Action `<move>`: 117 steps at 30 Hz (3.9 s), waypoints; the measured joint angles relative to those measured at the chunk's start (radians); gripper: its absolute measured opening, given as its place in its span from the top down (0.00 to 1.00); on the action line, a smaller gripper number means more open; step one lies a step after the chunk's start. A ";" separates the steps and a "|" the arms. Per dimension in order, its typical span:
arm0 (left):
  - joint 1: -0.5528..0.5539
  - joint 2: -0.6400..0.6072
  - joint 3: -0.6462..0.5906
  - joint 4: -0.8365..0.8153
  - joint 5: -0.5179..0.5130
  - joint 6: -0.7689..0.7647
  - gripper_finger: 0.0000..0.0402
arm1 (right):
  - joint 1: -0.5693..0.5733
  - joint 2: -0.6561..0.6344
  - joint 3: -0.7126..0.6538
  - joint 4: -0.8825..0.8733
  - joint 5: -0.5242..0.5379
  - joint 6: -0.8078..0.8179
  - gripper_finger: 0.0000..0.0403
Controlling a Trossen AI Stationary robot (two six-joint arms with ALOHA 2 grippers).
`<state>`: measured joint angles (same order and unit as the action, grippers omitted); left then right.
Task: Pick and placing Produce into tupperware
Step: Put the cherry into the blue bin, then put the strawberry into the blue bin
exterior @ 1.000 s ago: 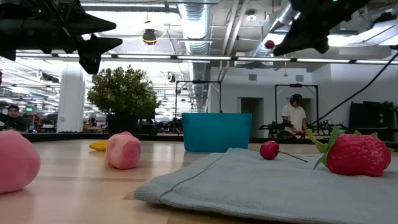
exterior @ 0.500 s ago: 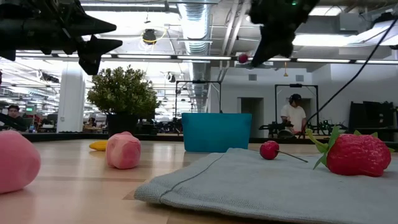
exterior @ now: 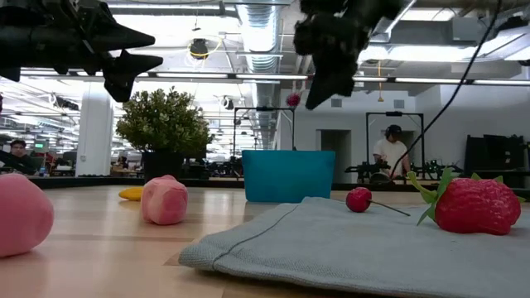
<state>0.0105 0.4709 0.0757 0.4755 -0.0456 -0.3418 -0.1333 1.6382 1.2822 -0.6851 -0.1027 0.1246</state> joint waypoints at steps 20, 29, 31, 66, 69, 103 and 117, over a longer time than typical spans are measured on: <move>0.000 0.000 0.000 -0.016 0.007 -0.009 0.58 | -0.004 0.267 0.052 0.099 -0.103 -0.040 0.97; 0.000 0.000 0.000 -0.017 0.008 -0.010 0.58 | -0.020 0.300 0.051 0.136 -0.091 -0.047 0.94; 0.000 0.000 0.000 -0.017 0.013 -0.012 0.58 | -0.025 0.300 0.051 0.145 -0.090 -0.047 0.91; 0.001 0.000 0.000 0.011 0.006 -0.077 0.58 | 0.164 -0.295 0.021 0.147 0.171 -0.061 0.70; 0.001 0.000 0.000 0.011 0.011 -0.078 0.58 | 0.213 -0.383 -0.035 0.153 0.237 0.009 0.69; -0.066 0.631 0.359 -0.107 0.310 0.178 0.58 | 1.090 -0.639 -0.551 0.618 1.279 0.329 0.69; -0.172 1.081 0.689 -0.105 0.355 0.312 0.58 | 1.316 -0.636 -0.551 0.588 1.576 0.350 0.71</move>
<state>-0.1613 1.5520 0.7651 0.3705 0.3097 -0.0293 1.1831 1.0027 0.7311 -0.0967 1.4732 0.4746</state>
